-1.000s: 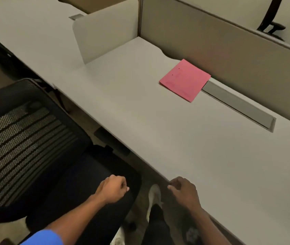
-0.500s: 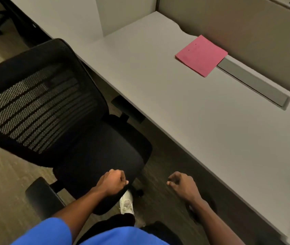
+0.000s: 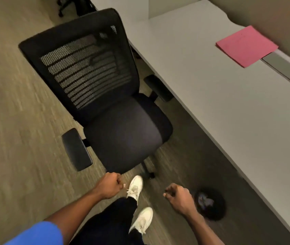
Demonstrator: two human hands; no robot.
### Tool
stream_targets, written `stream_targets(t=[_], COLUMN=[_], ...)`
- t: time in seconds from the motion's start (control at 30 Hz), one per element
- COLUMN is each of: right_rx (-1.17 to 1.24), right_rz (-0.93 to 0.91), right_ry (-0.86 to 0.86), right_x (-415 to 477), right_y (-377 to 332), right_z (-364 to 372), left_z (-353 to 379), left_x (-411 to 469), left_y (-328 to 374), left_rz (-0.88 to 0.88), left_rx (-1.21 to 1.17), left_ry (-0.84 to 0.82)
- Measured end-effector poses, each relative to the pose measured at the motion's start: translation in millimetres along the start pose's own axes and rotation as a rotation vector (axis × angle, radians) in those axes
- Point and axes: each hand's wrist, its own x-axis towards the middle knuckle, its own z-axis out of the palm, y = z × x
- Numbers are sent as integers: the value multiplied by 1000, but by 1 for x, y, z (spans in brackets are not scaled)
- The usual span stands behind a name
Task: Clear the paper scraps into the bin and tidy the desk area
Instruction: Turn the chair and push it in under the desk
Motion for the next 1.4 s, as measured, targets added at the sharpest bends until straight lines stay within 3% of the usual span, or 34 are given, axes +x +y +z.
stream_targets(t=[0.4,0.6,0.9,1.07,1.4], right_rx=[-31,4,70,82,-226], right_rz=[-97,-47,5,-21,-95], right_ry=[-71,-40,91,191,195], right_x=[-17,-2,39,64,105], right_y=[-81,-141,-275,-342,-396], right_z=[61,80,137,166,199], left_z=[-36,-81,-237,-329,-423], left_x=[-29,-21,33,72,124], left_y=[-80,-138,-209,-212,-186], left_rz=[-80,-54,105,133,323], left_rx=[-67,-52,-63,-105,-453], left_ry=[69,128,219,360,532])
